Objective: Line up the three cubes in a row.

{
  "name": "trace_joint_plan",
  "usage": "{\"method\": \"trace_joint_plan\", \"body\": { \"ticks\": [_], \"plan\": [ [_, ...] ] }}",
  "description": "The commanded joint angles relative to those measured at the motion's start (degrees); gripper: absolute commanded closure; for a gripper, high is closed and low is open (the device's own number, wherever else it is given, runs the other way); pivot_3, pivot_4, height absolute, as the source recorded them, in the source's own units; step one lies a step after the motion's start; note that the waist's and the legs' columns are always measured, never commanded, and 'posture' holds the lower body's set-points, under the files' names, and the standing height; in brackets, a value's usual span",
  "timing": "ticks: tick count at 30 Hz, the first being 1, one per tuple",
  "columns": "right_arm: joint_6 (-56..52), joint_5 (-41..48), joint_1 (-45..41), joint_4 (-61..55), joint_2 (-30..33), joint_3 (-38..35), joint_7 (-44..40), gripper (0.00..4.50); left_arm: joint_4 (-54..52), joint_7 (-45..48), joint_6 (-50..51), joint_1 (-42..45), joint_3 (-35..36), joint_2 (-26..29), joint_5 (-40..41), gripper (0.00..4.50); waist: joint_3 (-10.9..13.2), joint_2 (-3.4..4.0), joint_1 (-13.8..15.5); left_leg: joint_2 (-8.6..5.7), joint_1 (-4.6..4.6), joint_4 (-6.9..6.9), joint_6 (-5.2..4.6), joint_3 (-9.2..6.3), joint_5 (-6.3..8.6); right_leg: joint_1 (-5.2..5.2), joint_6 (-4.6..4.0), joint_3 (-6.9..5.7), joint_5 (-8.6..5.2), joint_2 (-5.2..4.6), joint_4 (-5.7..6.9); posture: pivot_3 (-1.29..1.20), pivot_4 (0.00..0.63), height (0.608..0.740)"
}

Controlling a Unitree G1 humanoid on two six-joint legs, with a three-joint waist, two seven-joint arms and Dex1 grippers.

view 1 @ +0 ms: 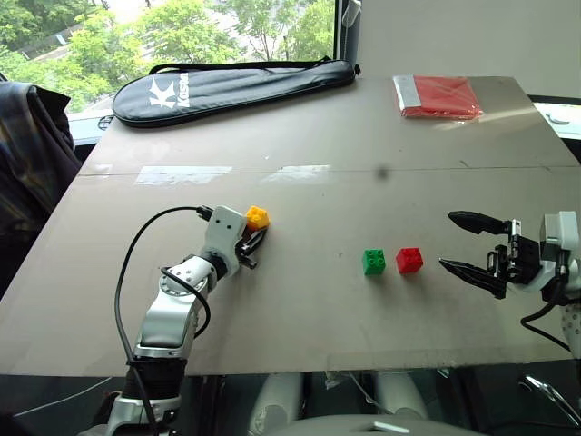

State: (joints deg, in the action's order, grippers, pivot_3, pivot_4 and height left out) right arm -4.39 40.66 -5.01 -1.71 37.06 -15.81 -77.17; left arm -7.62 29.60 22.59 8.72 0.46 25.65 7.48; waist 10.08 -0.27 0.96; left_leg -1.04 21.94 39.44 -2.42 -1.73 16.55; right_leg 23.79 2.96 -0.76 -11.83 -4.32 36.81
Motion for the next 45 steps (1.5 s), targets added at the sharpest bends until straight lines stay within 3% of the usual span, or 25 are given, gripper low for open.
{"method": "trace_joint_plan", "body": {
  "ticks": [1, 7, 14, 20, 27, 45],
  "plan": [
    [0.7, 0.4, 0.0, -1.1, 0.5, -1.6, -0.2, 0.0, -2.0, 9.0, -2.5, 0.0, -4.5, 1.6, 2.6, 3.3, 0.0, 0.0, 0.1, -0.02, 0.02, 0.0, 0.0, 0.0, 0.0, 0.0, -0.06, -0.01, -0.03, -0.05, -0.02, 0.0, 0.15, 0.694],
    [-0.1, 0.5, 0.2, -0.8, 1.0, -1.2, -1.1, 0.0, -5.1, 28.5, -8.3, 1.4, -11.8, 6.8, 7.7, 3.3, 0.0, -0.03, -0.1, -0.05, 0.16, 0.0, 0.0, -0.01, 0.0, 0.15, -0.19, -0.01, -0.11, -0.12, -0.04, 0.0, 0.15, 0.694],
    [0.5, 0.1, 3.0, -1.3, 1.7, -1.8, -2.6, 0.0, 6.2, 34.6, -17.6, 13.4, -19.3, 5.0, 0.8, 3.3, 0.0, -0.04, 0.1, -0.07, 0.15, 0.02, -0.01, -0.03, -0.01, 0.11, -0.22, -0.06, -0.13, -0.01, -0.02, 0.0, 0.15, 0.694],
    [0.9, 0.6, 5.6, -2.5, 1.7, -3.1, -2.7, 0.0, 14.9, 40.0, -21.4, 20.5, -21.3, 2.8, 0.7, 3.3, 0.1, -0.09, -0.4, -0.05, 0.18, 0.01, -0.04, 0.09, 0.01, 0.19, 0.03, 0.04, 0.0, 0.23, -0.04, 0.0, 0.15, 0.694],
    [0.9, 1.0, 6.6, -2.9, 1.9, -3.6, -2.8, 0.0, 20.6, 41.6, -23.5, 23.2, -21.4, 3.1, -1.9, 3.3, 0.1, -0.09, -0.2, 0.01, 0.19, 0.01, -0.04, 0.08, 0.0, 0.24, 0.03, 0.02, 0.0, 0.29, 0.0, 0.0, 0.15, 0.694],
    [1.3, 0.3, 5.4, -1.8, 2.5, -3.0, -3.3, 0.0, 17.0, 41.6, -19.9, 18.9, -20.3, 5.8, -1.2, 3.3, 0.1, -0.1, -0.2, 0.01, 0.16, 0.02, -0.04, 0.08, 0.0, 0.23, 0.03, 0.04, 0.0, 0.29, 0.02, 0.0, 0.15, 0.694]
  ]
}}
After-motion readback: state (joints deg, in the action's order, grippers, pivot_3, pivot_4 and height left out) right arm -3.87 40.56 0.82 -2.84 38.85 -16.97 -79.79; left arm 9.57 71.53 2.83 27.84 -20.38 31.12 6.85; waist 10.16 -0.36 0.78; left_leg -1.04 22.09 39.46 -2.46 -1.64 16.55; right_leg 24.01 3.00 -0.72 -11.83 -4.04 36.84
